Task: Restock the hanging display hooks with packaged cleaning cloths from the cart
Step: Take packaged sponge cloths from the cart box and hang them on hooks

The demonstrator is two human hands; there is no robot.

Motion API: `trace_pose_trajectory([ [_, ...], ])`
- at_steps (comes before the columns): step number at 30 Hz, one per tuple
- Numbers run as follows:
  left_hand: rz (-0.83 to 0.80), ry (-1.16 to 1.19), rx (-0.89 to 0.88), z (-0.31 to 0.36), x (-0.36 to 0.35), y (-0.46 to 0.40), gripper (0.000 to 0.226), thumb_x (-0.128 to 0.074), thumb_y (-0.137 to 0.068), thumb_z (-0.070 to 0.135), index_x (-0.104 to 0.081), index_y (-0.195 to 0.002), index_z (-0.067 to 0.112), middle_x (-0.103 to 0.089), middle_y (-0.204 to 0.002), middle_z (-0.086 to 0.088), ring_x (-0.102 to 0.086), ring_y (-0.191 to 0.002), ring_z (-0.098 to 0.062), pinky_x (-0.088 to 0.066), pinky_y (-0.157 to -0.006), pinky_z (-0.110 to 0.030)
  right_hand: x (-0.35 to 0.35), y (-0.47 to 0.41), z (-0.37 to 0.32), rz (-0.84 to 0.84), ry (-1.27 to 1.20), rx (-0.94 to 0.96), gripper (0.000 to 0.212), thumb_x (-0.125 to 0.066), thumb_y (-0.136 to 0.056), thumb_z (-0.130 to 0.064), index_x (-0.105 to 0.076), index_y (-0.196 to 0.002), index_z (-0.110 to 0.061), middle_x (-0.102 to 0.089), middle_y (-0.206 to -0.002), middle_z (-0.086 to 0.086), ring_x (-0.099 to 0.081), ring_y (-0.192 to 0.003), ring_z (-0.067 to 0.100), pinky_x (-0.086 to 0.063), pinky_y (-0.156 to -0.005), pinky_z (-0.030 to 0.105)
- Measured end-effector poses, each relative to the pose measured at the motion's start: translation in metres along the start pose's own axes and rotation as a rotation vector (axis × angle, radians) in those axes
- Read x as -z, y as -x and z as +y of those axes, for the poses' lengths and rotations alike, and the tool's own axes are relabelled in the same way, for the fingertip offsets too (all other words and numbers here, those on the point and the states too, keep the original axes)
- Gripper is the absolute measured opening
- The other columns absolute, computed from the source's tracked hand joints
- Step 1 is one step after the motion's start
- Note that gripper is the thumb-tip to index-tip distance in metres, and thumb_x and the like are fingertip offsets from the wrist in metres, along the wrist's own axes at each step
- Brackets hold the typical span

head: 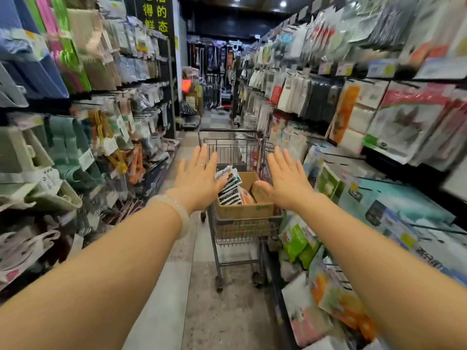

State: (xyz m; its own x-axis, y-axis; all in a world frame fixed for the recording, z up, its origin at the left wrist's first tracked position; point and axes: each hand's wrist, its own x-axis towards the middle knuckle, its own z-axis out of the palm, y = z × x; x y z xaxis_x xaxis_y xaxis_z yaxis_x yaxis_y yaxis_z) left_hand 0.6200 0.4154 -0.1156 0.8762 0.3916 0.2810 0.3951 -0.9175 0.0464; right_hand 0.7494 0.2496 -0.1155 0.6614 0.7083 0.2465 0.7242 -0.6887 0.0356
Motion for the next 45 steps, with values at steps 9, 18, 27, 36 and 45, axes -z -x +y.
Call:
trace_pose_trajectory([
  [9, -0.214, 0.027, 0.097, -0.057, -0.136, -0.199, 0.072, -0.036, -0.096, 0.051, -0.006, -0.152, 0.017, 0.010, -0.161, -0.010, 0.008, -0.148, -0.026, -0.006, -0.120, -0.045, -0.130, -0.227, 0.060, -0.100, -0.049, 0.014, 0.077, -0.027, -0.095, -0.057, 0.005, -0.150, -0.013, 0.016, -0.158, 0.005, 0.017, -0.145, 0.023, 0.004, -0.116, 0.043],
  [18, -0.462, 0.183, 0.217, -0.102, -0.246, -0.369, 0.065, -0.041, -0.097, 0.043, -0.018, -0.150, 0.014, 0.004, -0.161, -0.014, -0.005, -0.147, -0.030, -0.015, -0.117, -0.041, -0.231, -0.412, 0.087, -0.301, -0.119, 0.051, 0.077, -0.028, -0.095, -0.056, 0.004, -0.150, -0.013, 0.013, -0.159, 0.006, 0.014, -0.146, 0.023, 0.001, -0.117, 0.042],
  [27, -0.653, 0.431, 0.241, -0.118, -0.387, -0.514, 0.056, -0.049, -0.096, 0.028, -0.029, -0.145, 0.010, -0.035, -0.145, -0.017, -0.036, -0.133, -0.033, -0.032, -0.111, -0.041, -0.361, -0.534, 0.113, -0.471, -0.252, -0.083, 0.077, -0.036, -0.094, -0.054, -0.004, -0.150, -0.011, 0.003, -0.159, 0.011, 0.004, -0.147, 0.025, -0.006, -0.120, 0.040],
  [36, -0.661, 0.702, 0.610, -0.127, -0.501, -0.573, 0.048, -0.052, -0.094, 0.030, -0.041, -0.137, 0.013, -0.044, -0.135, -0.013, -0.044, -0.125, -0.030, -0.037, -0.106, -0.037, -0.480, -0.603, 0.117, -0.621, -0.523, -0.259, 0.087, -0.047, -0.089, -0.055, 0.001, -0.150, -0.015, 0.007, -0.159, 0.010, 0.004, -0.146, 0.026, -0.010, -0.117, 0.040],
  [45, -0.580, 0.891, 0.886, -0.132, -0.553, -0.595, 0.049, -0.060, -0.088, 0.035, -0.048, -0.128, 0.010, -0.056, -0.125, -0.011, -0.050, -0.119, -0.030, -0.042, -0.101, -0.044, -0.538, -0.639, 0.111, -0.664, -0.792, -0.504, 0.125, -0.065, -0.064, -0.072, 0.012, -0.149, -0.022, -0.007, -0.158, 0.010, -0.013, -0.144, 0.030, -0.021, -0.113, 0.042],
])
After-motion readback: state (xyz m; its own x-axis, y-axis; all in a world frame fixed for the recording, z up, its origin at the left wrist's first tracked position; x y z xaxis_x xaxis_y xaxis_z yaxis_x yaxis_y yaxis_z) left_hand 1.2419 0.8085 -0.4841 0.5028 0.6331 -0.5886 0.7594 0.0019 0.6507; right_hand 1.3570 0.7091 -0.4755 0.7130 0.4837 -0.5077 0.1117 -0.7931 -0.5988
